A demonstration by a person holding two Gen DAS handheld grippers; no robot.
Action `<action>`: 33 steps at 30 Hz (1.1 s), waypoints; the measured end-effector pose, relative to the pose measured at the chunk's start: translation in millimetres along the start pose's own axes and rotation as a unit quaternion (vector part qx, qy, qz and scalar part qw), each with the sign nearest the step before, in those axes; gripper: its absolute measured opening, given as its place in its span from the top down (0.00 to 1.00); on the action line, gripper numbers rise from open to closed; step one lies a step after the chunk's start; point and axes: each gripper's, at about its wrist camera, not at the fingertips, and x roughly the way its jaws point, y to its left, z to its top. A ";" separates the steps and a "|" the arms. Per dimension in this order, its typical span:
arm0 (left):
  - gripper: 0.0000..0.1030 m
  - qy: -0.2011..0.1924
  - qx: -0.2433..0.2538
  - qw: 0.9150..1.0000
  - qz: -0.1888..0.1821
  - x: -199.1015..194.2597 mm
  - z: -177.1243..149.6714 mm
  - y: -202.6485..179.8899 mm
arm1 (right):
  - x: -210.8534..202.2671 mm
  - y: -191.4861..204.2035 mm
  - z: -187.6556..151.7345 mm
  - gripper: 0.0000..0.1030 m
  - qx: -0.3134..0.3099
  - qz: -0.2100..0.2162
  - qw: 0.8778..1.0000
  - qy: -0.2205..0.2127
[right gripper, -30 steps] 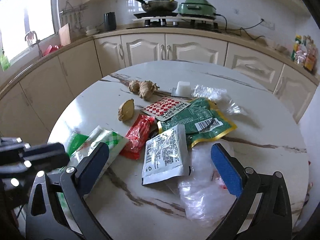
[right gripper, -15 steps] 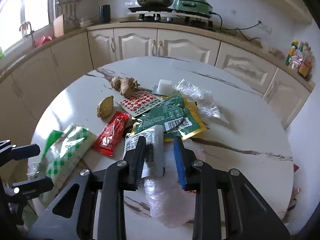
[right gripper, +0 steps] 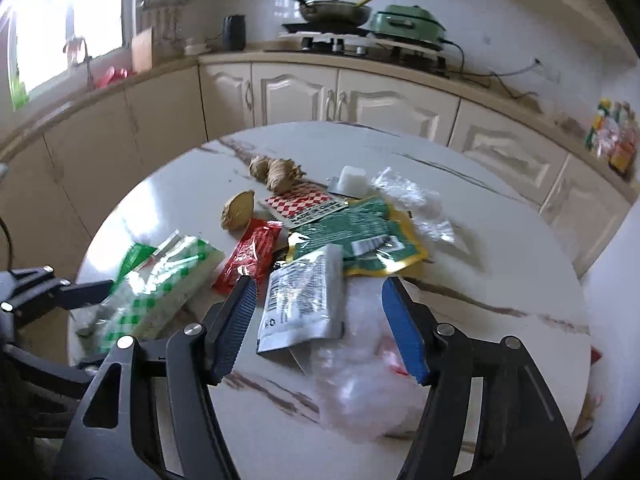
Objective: Collect trash
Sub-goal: 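Carry wrapper and packet over the blue bucket and open both grippers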
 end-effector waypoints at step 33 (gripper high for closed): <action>0.43 -0.043 -0.193 0.971 0.137 -97.5 -97.0 240.2 | -0.9 244.7 66.9 0.96 -0.133 0.197 0.969 -0.062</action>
